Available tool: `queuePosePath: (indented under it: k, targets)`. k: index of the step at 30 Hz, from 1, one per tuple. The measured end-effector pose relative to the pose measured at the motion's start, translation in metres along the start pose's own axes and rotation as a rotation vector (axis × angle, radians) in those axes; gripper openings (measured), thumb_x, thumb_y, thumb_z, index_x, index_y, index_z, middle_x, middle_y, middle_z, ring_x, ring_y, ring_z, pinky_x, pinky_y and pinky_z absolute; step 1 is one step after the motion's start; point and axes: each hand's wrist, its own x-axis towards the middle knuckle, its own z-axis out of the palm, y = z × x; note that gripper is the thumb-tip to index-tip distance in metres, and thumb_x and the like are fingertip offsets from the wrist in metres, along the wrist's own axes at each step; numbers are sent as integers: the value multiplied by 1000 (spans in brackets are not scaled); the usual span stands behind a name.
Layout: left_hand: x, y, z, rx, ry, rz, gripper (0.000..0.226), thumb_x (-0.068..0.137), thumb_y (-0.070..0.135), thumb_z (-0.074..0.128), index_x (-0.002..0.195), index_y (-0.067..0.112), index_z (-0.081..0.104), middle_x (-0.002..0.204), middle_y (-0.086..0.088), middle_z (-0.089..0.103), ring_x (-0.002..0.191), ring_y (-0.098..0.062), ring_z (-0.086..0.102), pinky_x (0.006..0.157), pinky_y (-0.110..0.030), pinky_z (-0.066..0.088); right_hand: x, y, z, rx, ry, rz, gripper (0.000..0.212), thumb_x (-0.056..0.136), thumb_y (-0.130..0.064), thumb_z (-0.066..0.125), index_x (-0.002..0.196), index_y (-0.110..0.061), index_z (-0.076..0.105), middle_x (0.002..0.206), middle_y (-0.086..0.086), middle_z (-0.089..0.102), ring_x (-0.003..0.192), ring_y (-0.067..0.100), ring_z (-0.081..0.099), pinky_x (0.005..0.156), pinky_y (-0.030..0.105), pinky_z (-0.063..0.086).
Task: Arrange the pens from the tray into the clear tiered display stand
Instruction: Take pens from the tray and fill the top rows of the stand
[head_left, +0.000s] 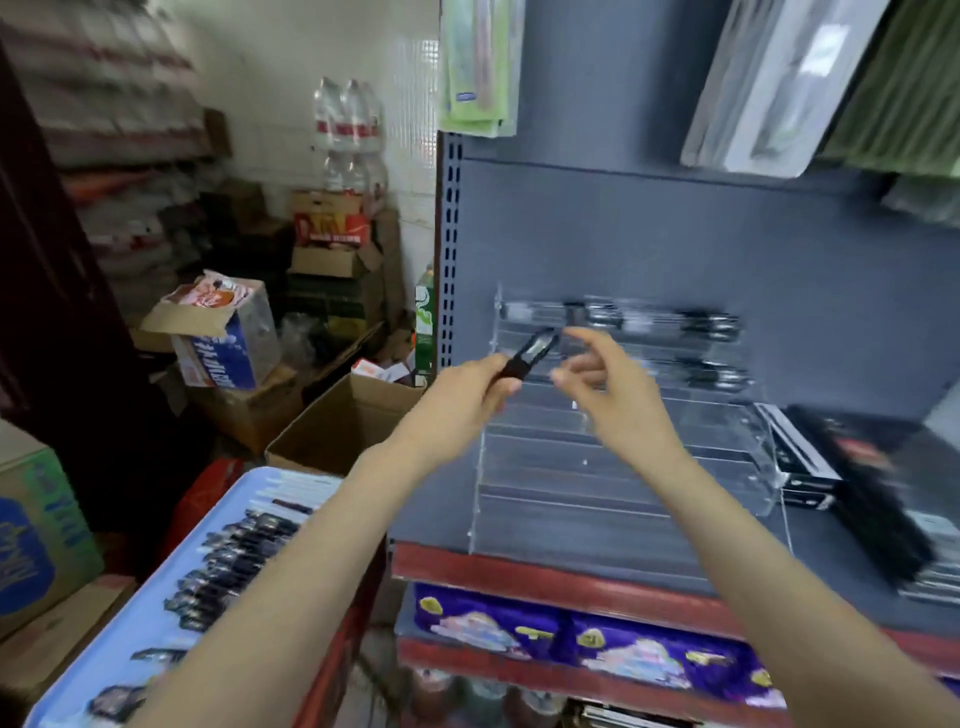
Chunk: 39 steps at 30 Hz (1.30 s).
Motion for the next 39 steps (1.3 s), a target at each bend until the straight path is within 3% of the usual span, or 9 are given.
queuePosePath:
  k: [2, 8, 11, 15, 18, 21, 24, 29, 39]
  targets:
    - [13, 13, 8, 102, -28, 42, 19, 98, 25, 43, 104, 13, 57, 76, -2, 54, 73, -21, 51, 63, -29, 30, 13, 9, -21, 36, -56, -35, 32, 89, -10, 60, 116, -24, 57, 88, -5, 63, 75, 0, 59, 76, 15, 45]
    - [40, 26, 15, 208, -74, 33, 25, 98, 30, 42, 94, 9, 56, 78, -1, 54, 77, -24, 52, 61, -23, 33, 31, 28, -47, 277, -84, 13, 19, 84, 1, 63, 80, -17, 66, 73, 2, 66, 67, 8, 66, 73, 16, 53]
    - [50, 19, 4, 452, 51, -1, 32, 98, 33, 38, 112, 11, 57, 98, -6, 56, 96, -26, 53, 78, -36, 44, 40, 39, -53, 313, 52, 66, 15, 82, 1, 65, 82, -13, 69, 74, -3, 67, 66, 3, 67, 68, 11, 49]
    - [57, 3, -7, 650, 100, -69, 35, 100, 31, 34, 130, 19, 49, 110, -7, 52, 107, -27, 48, 86, -40, 39, 54, 55, -56, 214, 202, 125, 19, 82, -3, 67, 78, -22, 69, 80, -6, 69, 86, 18, 69, 87, 27, 51]
    - [60, -5, -2, 643, 67, -33, 40, 101, 28, 32, 141, 23, 38, 114, -4, 49, 110, -23, 45, 90, -37, 36, 62, 60, -50, 136, 184, 138, 13, 84, -5, 66, 84, -17, 70, 77, -7, 68, 88, 17, 67, 86, 20, 50]
    - [63, -12, 0, 623, 38, -10, 43, 101, 22, 30, 144, 24, 33, 105, 1, 41, 106, -20, 41, 83, -32, 30, 69, 63, -46, 0, 133, 155, 11, 85, -7, 64, 90, -13, 71, 79, -3, 67, 82, 12, 65, 65, 0, 43]
    - [64, -16, -3, 529, 85, 20, 41, 100, 20, 35, 141, 20, 39, 98, 5, 36, 102, -21, 42, 78, -30, 28, 74, 65, -43, -154, 80, 140, 10, 85, -9, 65, 90, -14, 72, 82, -3, 67, 80, 10, 62, 63, 4, 40]
    - [66, -20, -4, 329, 128, 16, 26, 97, 18, 46, 121, 17, 54, 107, -2, 56, 103, -21, 49, 89, -43, 44, 83, 61, -36, -338, -41, 26, 10, 85, -7, 65, 89, -10, 73, 90, 4, 71, 79, 10, 59, 74, 12, 41]
    - [66, -19, 2, 305, 72, 2, 21, 95, 18, 50, 113, 16, 59, 103, -2, 57, 102, -20, 50, 90, -44, 46, 78, 66, -31, -475, -216, 3, 19, 90, -15, 58, 105, -11, 70, 109, 6, 65, 99, 17, 62, 90, 20, 44]
